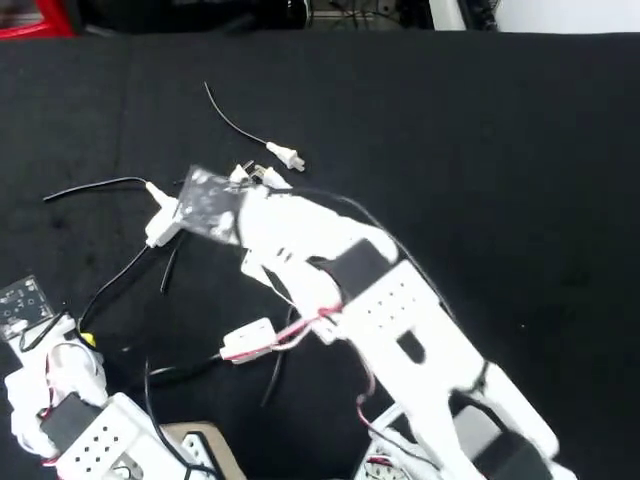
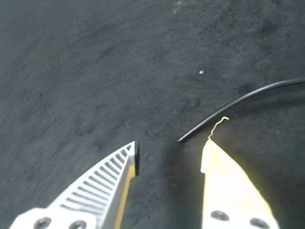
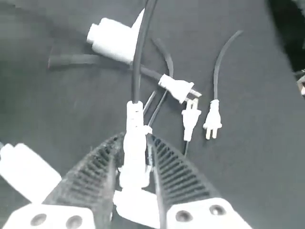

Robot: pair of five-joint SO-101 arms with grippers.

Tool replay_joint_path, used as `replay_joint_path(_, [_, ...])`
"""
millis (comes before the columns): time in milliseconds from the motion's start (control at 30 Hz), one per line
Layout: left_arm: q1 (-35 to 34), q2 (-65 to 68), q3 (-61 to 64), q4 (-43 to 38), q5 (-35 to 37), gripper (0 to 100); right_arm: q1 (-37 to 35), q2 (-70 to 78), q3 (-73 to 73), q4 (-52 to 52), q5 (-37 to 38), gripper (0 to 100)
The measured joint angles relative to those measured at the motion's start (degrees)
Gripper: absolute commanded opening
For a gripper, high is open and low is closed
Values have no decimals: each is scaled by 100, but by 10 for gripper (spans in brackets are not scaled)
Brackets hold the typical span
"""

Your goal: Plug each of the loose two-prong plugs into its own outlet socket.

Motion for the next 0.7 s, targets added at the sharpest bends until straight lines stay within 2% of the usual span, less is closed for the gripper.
replay_joint_path(167, [53, 0, 0, 0, 0, 223, 220, -290, 141, -185, -1178, 11])
replay_joint_path(500, [79, 0, 0, 0, 0, 223, 404, 615, -396, 290, -2541, 11])
replay_joint_path(700, [105, 0, 0, 0, 0, 223, 440, 448, -343, 589, -2681, 11])
